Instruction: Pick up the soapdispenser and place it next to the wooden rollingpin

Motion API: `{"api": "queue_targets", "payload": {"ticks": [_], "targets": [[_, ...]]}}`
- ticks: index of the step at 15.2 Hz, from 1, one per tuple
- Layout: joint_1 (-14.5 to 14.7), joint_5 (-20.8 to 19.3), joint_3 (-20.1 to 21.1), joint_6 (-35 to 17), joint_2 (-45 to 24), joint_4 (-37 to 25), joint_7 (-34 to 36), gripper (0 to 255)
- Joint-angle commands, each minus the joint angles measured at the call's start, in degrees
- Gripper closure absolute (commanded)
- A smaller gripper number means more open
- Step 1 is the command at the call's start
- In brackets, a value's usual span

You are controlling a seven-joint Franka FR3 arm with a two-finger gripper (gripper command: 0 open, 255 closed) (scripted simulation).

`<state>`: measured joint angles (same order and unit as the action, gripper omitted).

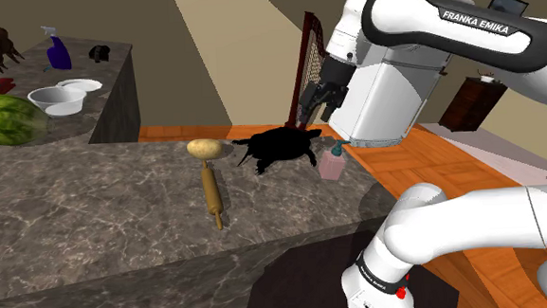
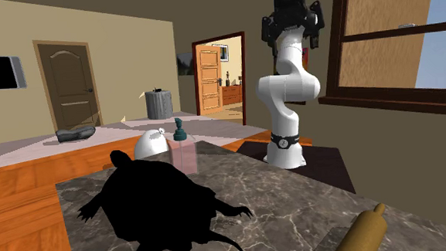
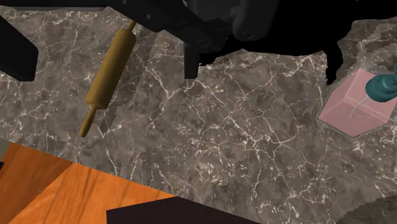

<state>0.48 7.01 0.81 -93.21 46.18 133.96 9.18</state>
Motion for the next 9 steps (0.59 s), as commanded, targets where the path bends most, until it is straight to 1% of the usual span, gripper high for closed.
{"api": "queue_targets", "payload": {"ticks": [1,5,9], "targets": [[0.0,0.0,0.0,0.0,0.0,0.0,0.0,0],[-0.9,-3.5,-5.0,-1.8,0.7,3.6,-7.4,0],[-2.0,-7.3,-10.1,-4.1,-0.1,6.0,-14.7,0]]}}
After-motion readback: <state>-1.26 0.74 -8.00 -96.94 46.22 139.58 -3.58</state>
